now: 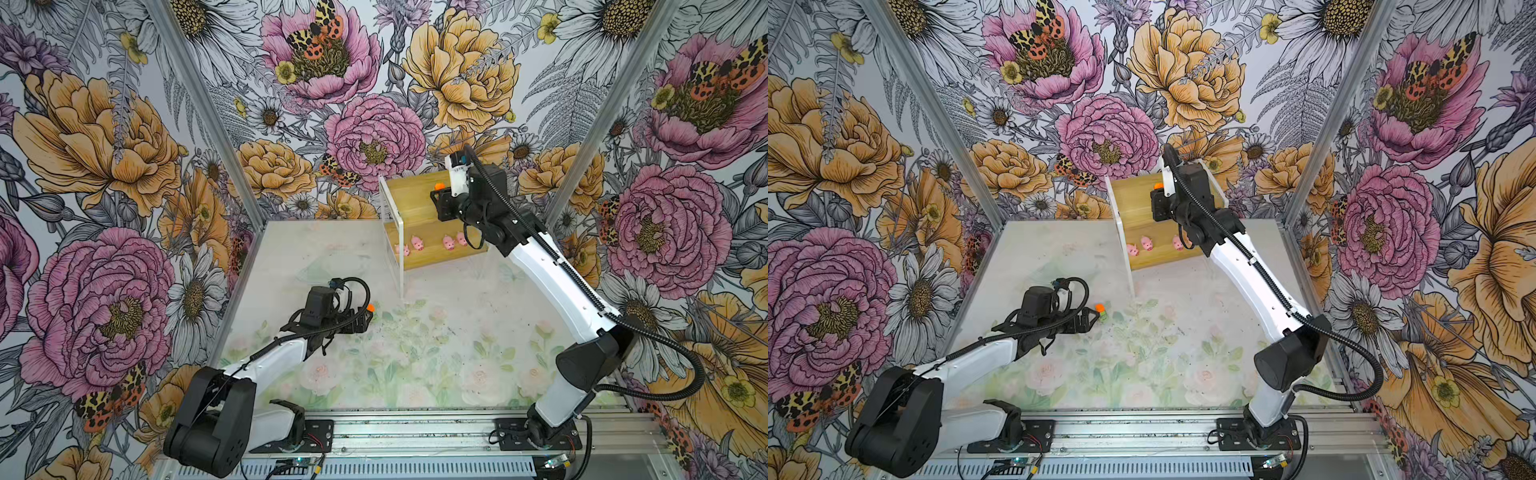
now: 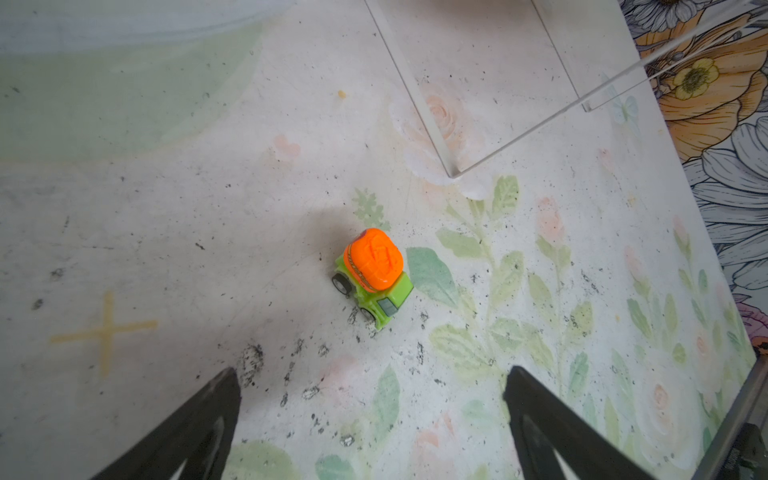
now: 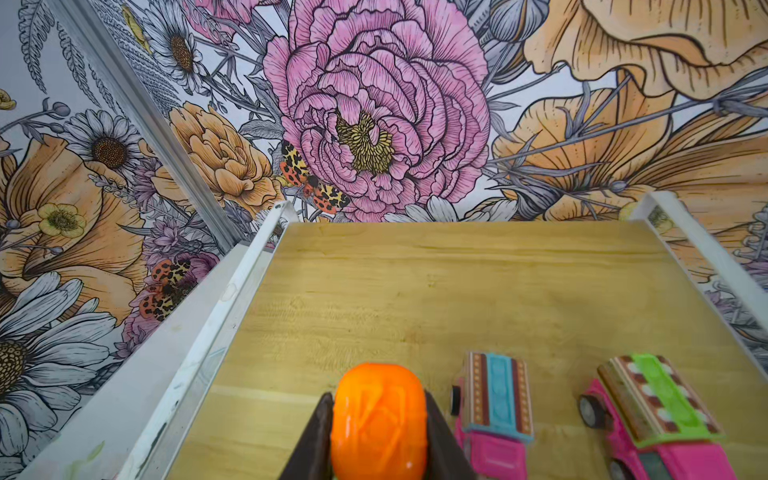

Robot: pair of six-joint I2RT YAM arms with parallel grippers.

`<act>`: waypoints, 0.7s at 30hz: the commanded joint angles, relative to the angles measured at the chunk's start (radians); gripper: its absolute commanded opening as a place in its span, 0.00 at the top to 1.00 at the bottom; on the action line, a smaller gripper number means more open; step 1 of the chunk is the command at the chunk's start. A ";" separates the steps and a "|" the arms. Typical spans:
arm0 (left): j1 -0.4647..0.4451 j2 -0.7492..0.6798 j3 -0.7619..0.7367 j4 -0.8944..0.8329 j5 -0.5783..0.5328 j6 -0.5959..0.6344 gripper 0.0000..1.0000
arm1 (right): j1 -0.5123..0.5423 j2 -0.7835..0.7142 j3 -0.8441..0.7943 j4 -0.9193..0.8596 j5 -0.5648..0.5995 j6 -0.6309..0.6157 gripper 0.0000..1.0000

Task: Place and organize the plastic toys onto the shelf
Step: 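Lift the orange-topped truck with the right gripper and carry it above the upper shelf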

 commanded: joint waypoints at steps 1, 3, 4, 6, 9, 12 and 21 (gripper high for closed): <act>0.009 -0.009 -0.010 0.014 0.001 -0.014 0.01 | 0.007 0.025 0.043 -0.006 0.002 0.013 0.78; 0.009 -0.007 -0.010 0.015 0.001 -0.015 0.01 | 0.011 0.037 0.047 -0.006 0.006 0.014 0.78; 0.009 -0.005 -0.010 0.015 -0.001 -0.014 0.01 | 0.013 0.043 0.049 -0.006 0.001 0.013 0.78; 0.009 -0.004 -0.008 0.015 -0.001 -0.014 0.01 | 0.014 0.052 0.054 -0.004 -0.003 0.012 0.78; 0.009 -0.002 -0.006 0.014 -0.002 -0.015 0.01 | 0.016 0.069 0.064 -0.004 -0.013 0.006 0.78; 0.009 -0.002 -0.007 0.015 -0.004 -0.015 0.01 | 0.018 0.081 0.074 -0.006 -0.013 -0.004 0.78; 0.009 0.009 -0.004 0.014 -0.003 -0.015 0.01 | 0.017 0.104 0.079 -0.006 -0.020 -0.028 0.77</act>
